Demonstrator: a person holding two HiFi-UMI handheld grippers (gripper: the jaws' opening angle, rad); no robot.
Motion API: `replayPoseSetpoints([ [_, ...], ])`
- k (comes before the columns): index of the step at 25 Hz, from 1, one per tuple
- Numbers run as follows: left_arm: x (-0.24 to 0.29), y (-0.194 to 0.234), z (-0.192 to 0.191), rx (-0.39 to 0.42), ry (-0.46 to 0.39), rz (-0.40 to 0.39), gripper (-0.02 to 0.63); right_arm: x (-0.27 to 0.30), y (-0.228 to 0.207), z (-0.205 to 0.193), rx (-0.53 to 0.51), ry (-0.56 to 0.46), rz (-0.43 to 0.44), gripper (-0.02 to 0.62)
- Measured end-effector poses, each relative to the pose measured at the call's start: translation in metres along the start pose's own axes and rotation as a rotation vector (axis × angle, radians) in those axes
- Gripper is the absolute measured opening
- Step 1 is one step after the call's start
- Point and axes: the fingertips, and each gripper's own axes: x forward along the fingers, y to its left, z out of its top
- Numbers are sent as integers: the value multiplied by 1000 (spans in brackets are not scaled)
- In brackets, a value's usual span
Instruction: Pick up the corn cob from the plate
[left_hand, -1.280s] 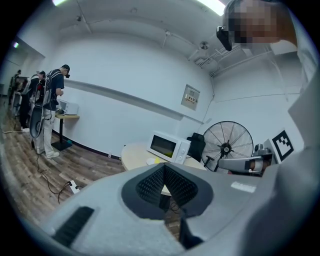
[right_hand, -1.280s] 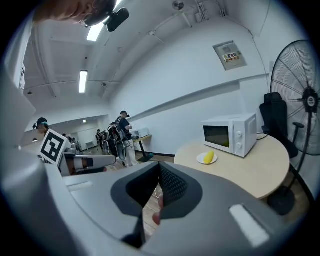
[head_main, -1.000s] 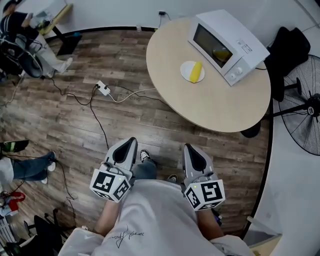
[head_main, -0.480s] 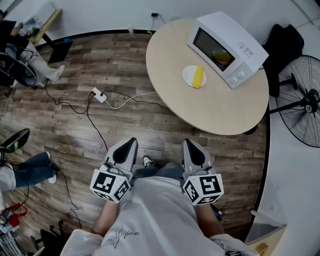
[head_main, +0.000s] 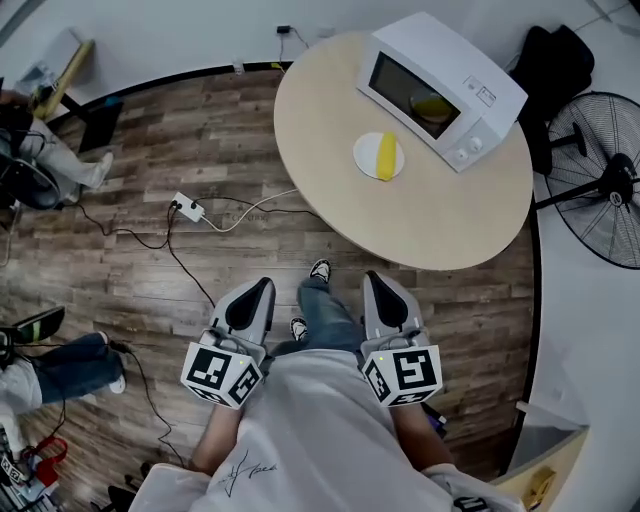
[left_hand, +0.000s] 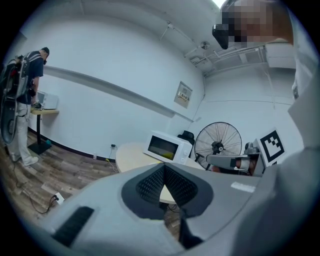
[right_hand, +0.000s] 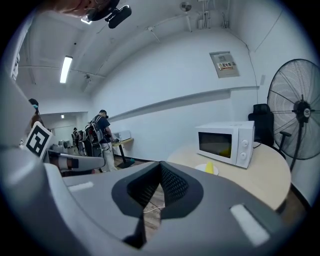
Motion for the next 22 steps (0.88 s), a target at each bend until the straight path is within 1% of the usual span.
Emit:
replayPoseSetpoints([
  [7,64,17,29,9,18,-74,0,48,-37,27,24,-32,-44,-2],
  [12,115,29,58,55,40,-131,0,82,-67,47,64,-45,-96,0],
  [15,143,35,74,75,40,-152,0,98,-86,53,93,-48,-131,0],
  [18,165,35,89,96,35,-180,0,109,-103,61,119,-54,-163,0],
  [22,196,27,102,122,43,-242,0,119,-130,69,143,-69,-209,3],
])
